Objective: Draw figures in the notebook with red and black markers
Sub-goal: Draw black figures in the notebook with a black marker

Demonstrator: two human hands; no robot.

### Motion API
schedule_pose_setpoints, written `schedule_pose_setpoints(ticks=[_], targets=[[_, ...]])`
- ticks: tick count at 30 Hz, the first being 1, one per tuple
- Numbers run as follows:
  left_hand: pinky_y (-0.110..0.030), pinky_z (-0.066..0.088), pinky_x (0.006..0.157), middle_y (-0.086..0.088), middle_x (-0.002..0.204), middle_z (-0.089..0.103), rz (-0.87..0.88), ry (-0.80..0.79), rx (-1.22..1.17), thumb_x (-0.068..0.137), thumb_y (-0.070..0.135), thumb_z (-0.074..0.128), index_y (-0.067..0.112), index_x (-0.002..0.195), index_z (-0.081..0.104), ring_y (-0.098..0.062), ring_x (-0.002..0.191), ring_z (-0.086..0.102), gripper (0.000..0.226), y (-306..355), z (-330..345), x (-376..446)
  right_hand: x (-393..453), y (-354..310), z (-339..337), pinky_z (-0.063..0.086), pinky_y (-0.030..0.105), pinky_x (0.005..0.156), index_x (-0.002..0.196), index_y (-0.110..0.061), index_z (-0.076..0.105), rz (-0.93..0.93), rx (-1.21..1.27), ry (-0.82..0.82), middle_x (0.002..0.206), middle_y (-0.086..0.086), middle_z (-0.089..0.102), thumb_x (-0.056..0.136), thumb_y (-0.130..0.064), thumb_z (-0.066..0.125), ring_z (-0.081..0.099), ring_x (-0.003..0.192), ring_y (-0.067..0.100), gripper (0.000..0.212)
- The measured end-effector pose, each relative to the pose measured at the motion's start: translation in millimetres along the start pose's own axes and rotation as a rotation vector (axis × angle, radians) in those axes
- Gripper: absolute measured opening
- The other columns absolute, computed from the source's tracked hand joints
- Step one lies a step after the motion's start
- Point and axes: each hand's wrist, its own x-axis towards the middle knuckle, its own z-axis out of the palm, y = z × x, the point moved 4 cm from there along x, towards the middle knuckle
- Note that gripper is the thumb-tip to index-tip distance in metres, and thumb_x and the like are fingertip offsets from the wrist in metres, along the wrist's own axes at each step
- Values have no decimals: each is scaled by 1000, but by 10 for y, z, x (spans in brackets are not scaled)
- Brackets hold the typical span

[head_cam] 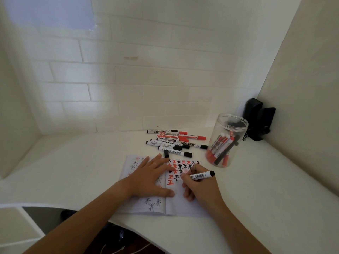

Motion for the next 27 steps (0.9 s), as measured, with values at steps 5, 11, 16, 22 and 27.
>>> schedule_pose_setpoints(ticks=[5,11,16,22,27], targets=[[-49,-8,124,20,166,0,5,1,2,72,92,46,52,150,20,-4,151,-17,91,5,-2,1,-5,-12,3,50,29,42,86,-5,58,9,3,11,69,15,72,95,-14,73,68,50,35,20],[-49,-9,124,20,166,0,11,7,9,72,94,44,53,150,19,-4,151,-17,92,-1,4,1,-7,-16,-3,53,30,43,86,-5,60,11,-26,17,66,15,72,95,-14,73,69,51,35,18],[-48,-10,124,21,166,0,8,6,11,73,92,46,53,151,19,-4,151,-17,91,-3,6,6,-16,-6,-23,53,30,42,86,-3,59,33,-5,61,65,16,71,95,-15,72,68,50,34,21],[-47,-9,124,20,166,1,9,15,11,73,93,45,54,151,19,-3,151,-17,91,-9,10,1,-24,-29,-23,50,29,41,85,-6,59,22,-14,49,64,16,71,96,-17,71,67,49,34,20],[-46,-10,124,21,166,1,13,25,3,73,92,47,53,150,21,-4,151,-16,90,-7,14,-5,-25,-17,-12,48,28,41,85,-6,58,38,-58,29,60,16,69,94,-15,71,62,43,26,18]])
